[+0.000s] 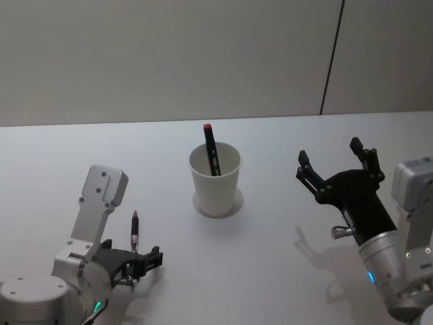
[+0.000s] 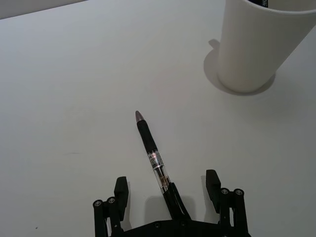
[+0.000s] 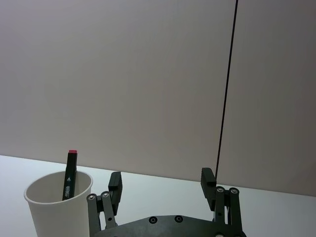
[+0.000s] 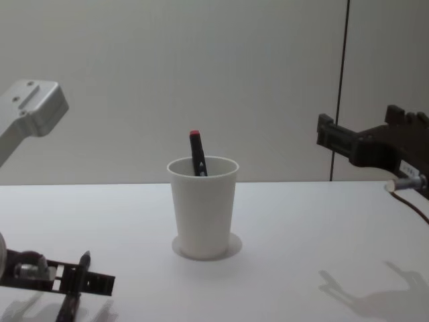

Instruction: Place the pen into the pen holder.

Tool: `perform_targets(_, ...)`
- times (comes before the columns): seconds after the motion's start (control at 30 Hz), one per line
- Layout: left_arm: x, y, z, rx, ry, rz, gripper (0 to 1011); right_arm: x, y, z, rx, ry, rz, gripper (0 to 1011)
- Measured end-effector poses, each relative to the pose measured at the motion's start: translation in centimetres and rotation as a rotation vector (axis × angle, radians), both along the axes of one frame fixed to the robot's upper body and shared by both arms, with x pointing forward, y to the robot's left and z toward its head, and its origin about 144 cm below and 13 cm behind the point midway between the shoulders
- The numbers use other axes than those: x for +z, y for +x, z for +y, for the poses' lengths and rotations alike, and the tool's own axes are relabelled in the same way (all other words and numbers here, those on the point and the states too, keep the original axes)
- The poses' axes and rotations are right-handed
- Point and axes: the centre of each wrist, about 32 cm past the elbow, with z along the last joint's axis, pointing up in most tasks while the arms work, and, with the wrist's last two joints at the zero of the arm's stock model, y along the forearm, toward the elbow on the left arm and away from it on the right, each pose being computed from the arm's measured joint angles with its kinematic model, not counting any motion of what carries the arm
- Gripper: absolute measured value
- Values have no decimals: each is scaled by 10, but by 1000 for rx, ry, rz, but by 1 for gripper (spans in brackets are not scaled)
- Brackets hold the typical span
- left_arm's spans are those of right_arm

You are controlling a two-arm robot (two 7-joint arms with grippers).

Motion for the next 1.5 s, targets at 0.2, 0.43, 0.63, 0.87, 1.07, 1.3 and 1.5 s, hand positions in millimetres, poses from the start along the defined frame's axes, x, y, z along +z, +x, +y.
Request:
perform_targets(0.2, -2, 1, 0, 2, 7, 8, 929, 0, 0, 0, 0, 0, 0, 1001)
perform_targets(0.43, -5, 2, -1, 6, 17, 17, 747, 0, 0, 0, 0, 0, 0, 1002)
perform_targets(0.63, -6, 3, -2, 11, 24, 20, 529, 0, 0, 0, 0, 0, 0, 1001)
perform_targets(0.87, -7, 3, -2, 15, 30, 23, 299, 0, 0, 0, 0, 0, 0, 1002)
perform_targets(1.07, -8, 4, -3, 17, 32, 24, 169, 0, 0, 0, 0, 0, 0, 1002)
perform_targets(1.3, -8, 4, -3, 18, 33, 23, 169, 0, 0, 0, 0, 0, 0, 1002)
perform_targets(1.5, -8, 4, -2, 16, 33, 18, 169, 0, 0, 0, 0, 0, 0, 1001)
